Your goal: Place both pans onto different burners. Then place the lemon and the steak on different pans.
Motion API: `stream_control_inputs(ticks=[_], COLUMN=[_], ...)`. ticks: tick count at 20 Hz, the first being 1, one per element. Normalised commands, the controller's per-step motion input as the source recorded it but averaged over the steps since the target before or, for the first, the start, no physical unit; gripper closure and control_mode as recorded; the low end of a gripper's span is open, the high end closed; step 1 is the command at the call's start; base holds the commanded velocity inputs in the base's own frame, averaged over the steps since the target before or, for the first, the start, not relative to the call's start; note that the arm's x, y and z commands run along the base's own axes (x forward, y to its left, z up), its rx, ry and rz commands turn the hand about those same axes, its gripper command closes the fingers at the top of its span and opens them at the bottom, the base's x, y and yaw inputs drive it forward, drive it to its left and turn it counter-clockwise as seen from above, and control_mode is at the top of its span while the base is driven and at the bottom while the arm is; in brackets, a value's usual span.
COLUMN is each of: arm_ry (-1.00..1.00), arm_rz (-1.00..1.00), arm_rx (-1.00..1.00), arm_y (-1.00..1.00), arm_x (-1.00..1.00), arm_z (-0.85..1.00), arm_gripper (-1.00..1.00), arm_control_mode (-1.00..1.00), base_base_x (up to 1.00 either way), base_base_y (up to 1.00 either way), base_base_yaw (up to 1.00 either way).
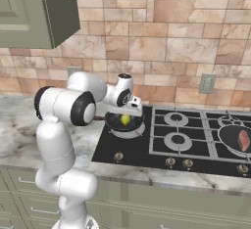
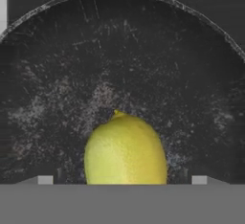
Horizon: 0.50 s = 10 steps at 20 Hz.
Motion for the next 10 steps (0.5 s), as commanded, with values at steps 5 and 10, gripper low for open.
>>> stream_control_inputs(ticks=[5, 10], arm_ry=[-0.04, 0.00], arm_rz=[0.00, 0.00], arm_rx=[0.00, 0.00], arm_y=[0.00, 0.00], arm_x=[-0.30, -0.67], arm_z=[0.73, 0.57], arm_gripper=[-1.00, -1.00], arm_control_mode=[-1.00, -1.00], base_base_x=[0.00, 0.00], base_base_y=[0.00, 0.00], base_base_yaw=[0.00, 0.00])
